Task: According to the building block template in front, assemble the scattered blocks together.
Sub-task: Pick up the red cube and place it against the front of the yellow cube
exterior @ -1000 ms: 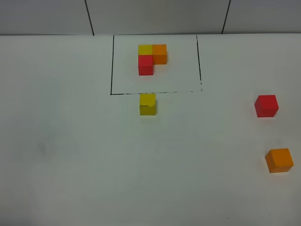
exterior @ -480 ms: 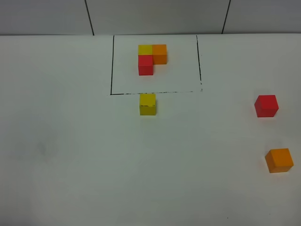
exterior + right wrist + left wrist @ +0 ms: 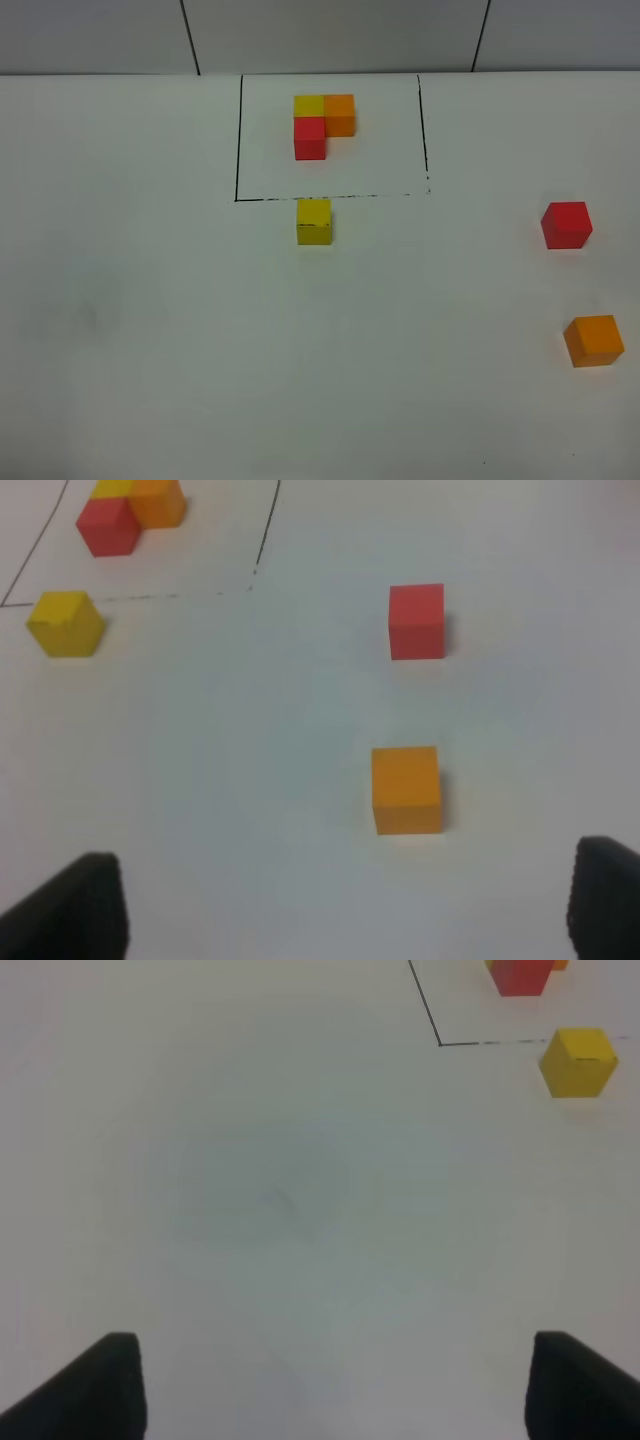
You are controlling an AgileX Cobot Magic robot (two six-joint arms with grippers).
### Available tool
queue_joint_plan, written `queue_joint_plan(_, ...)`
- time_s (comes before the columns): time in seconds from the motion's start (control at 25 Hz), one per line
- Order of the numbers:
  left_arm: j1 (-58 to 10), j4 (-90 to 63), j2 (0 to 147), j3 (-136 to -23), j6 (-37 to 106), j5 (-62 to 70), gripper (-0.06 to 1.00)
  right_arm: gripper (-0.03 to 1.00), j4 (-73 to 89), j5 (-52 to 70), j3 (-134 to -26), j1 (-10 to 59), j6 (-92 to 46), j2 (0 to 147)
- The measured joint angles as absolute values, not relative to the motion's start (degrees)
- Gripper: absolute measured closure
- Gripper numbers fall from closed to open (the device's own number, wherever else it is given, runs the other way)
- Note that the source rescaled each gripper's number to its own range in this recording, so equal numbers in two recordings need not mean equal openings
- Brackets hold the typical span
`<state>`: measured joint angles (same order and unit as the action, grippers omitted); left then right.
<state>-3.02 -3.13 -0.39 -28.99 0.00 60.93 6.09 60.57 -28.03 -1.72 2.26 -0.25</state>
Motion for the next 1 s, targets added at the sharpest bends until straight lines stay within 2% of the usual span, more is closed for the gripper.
queue_joint_plan(1.0,-3.0,-3.1,-0.3,-29.0,0.0,60.9,0.32,0.20,6.1,60.6,-28.0,-1.7,2.3,-0.3)
